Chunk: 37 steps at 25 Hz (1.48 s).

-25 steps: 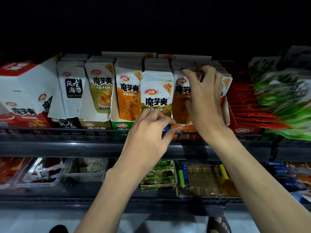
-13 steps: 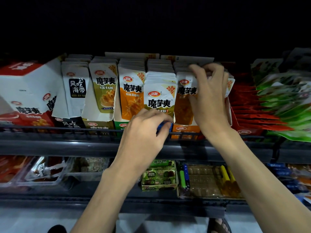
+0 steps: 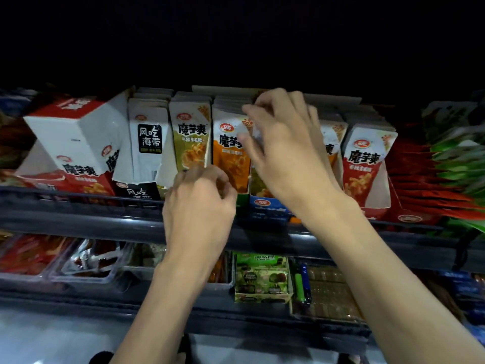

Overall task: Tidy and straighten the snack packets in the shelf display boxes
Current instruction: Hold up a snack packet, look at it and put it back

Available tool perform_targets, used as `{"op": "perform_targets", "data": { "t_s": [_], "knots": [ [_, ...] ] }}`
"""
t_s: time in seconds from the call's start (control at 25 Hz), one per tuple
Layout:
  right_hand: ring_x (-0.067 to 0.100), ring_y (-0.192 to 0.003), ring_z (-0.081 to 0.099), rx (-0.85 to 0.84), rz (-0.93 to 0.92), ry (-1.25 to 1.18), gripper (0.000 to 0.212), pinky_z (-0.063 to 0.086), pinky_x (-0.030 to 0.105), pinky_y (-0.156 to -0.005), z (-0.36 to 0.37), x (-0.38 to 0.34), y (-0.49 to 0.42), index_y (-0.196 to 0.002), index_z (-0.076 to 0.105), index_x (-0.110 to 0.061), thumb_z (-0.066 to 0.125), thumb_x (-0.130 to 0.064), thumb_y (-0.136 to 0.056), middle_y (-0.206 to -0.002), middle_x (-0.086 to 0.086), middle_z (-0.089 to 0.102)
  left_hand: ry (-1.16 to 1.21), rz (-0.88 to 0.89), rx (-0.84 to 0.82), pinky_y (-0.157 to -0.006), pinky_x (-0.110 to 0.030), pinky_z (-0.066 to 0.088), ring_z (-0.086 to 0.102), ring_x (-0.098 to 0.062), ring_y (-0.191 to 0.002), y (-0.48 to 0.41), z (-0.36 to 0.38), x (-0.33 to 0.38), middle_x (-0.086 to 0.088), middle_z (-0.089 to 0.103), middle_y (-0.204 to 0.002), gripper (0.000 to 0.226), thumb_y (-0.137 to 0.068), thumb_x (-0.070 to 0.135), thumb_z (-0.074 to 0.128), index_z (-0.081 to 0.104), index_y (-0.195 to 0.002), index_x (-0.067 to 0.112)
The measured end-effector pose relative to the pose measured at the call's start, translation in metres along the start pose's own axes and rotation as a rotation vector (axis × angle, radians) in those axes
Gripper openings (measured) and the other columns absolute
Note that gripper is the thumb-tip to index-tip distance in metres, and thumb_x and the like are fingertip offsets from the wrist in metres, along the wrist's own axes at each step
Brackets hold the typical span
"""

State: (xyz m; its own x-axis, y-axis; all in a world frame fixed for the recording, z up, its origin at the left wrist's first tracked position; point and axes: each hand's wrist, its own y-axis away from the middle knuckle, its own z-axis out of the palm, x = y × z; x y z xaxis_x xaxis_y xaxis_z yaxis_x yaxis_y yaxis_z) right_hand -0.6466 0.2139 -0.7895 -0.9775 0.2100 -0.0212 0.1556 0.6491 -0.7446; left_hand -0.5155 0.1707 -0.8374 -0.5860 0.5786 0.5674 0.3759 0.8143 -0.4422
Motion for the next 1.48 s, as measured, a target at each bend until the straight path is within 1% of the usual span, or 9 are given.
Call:
{"op": "perform_targets", "data": {
  "t_s": [0.2, 0.4, 0.68, 0.92, 1.04, 1.16, 1.28, 1.36, 1.48],
  "knots": [
    [0.031, -0.129, 0.039, -0.178, 0.077, 0.204, 0.047, 0.025, 0.043, -0.112, 0.02, -0.011, -0.008, -0.137, 0.051, -0.01, 0.057, -0.033, -0.096, -0.136, 0.01, 0.047, -0.019, -0.011, -0.054, -0.08, -0.04, 0.049, 0.056, -0.024, -0.099, -0.003, -0.004, -0.005, 0.001, 0.067, -0.1, 0.012, -0.089, 0.025, 0.058, 0.069, -0.091, 0.021],
    [0.032, -0.122, 0.046, -0.122, 0.105, 0.157, 0.042, 0.027, 0.043, -0.109, 0.025, -0.013, -0.008, -0.132, 0.057, -0.01, 0.063, -0.023, -0.092, -0.127, 0.011, 0.054, 0.036, -0.033, -0.054, -0.078, -0.039, 0.048, 0.057, -0.024, -0.096, -0.004, -0.007, -0.008, 0.003, 0.067, -0.095, 0.011, -0.089, 0.024, 0.058, 0.069, -0.088, 0.023],
    [0.03, -0.109, 0.052, 0.011, 0.012, -0.037, 0.019, 0.036, 0.042, -0.101, 0.031, -0.013, 0.0, -0.099, 0.072, -0.011, 0.077, -0.02, -0.083, -0.109, 0.005, 0.064, 0.112, -0.05, 0.036, -0.076, -0.04, 0.05, 0.059, -0.022, -0.092, -0.004, -0.008, -0.007, 0.003, 0.064, -0.097, 0.018, -0.087, 0.027, 0.062, 0.059, -0.105, 0.021],
    [0.01, -0.093, 0.056, 0.255, 0.101, -0.705, 0.007, 0.049, 0.026, -0.081, -0.003, -0.01, -0.008, -0.102, 0.058, -0.008, 0.056, -0.014, -0.1, -0.1, -0.005, 0.057, 0.336, -0.106, 0.179, -0.095, -0.041, 0.046, 0.053, -0.016, -0.113, -0.005, -0.013, -0.004, 0.006, 0.054, -0.125, 0.046, -0.092, 0.035, 0.062, 0.044, -0.131, 0.019],
    [0.019, -0.089, 0.058, 0.413, 0.114, -0.979, 0.007, 0.052, 0.033, -0.077, -0.026, -0.006, -0.015, -0.103, 0.048, -0.009, 0.052, -0.004, -0.101, -0.096, 0.002, 0.057, 0.429, -0.056, 0.222, -0.101, -0.039, 0.042, 0.048, -0.012, -0.12, -0.003, -0.013, 0.002, 0.01, 0.051, -0.132, 0.048, -0.096, 0.039, 0.056, 0.041, -0.139, 0.022],
    [0.015, -0.086, 0.058, 0.419, 0.164, -1.087, 0.007, 0.049, 0.027, -0.074, -0.038, 0.003, -0.018, -0.107, 0.048, -0.006, 0.05, -0.002, -0.102, -0.095, 0.009, 0.057, 0.539, 0.004, 0.243, -0.091, -0.044, 0.048, 0.055, -0.019, -0.111, -0.001, -0.011, 0.005, 0.004, 0.058, -0.121, 0.04, -0.098, 0.041, 0.051, 0.047, -0.134, 0.022],
    [0.005, -0.085, 0.061, 0.331, 0.262, -1.162, 0.01, 0.049, 0.021, -0.072, -0.041, 0.01, -0.011, -0.111, 0.047, -0.002, 0.049, -0.003, -0.102, -0.094, 0.002, 0.059, 0.737, 0.112, 0.231, -0.064, -0.031, 0.049, 0.059, -0.011, -0.08, 0.002, -0.011, 0.012, 0.006, 0.062, -0.088, 0.019, -0.102, 0.032, 0.048, 0.059, -0.103, 0.016],
    [0.002, -0.085, 0.063, 0.289, 0.308, -1.202, 0.013, 0.049, 0.018, -0.07, -0.042, 0.014, -0.007, -0.114, 0.047, 0.0, 0.049, -0.002, -0.101, -0.095, 0.002, 0.062, 0.781, 0.199, 0.181, -0.049, -0.035, 0.04, 0.049, -0.017, -0.06, 0.006, -0.01, 0.018, -0.001, 0.053, -0.068, 0.028, -0.101, 0.026, 0.048, 0.057, -0.08, 0.01],
    [0.007, -0.086, 0.066, 0.271, 0.352, -1.218, 0.016, 0.05, 0.02, -0.069, -0.049, 0.018, -0.004, -0.116, 0.049, 0.001, 0.052, -0.002, -0.1, -0.095, 0.004, 0.065, 0.777, 0.299, 0.097, -0.044, -0.033, 0.035, 0.041, -0.017, -0.052, 0.011, -0.008, 0.026, -0.006, 0.047, -0.063, 0.033, -0.098, 0.026, 0.05, 0.053, -0.072, 0.006]
  ]
}}
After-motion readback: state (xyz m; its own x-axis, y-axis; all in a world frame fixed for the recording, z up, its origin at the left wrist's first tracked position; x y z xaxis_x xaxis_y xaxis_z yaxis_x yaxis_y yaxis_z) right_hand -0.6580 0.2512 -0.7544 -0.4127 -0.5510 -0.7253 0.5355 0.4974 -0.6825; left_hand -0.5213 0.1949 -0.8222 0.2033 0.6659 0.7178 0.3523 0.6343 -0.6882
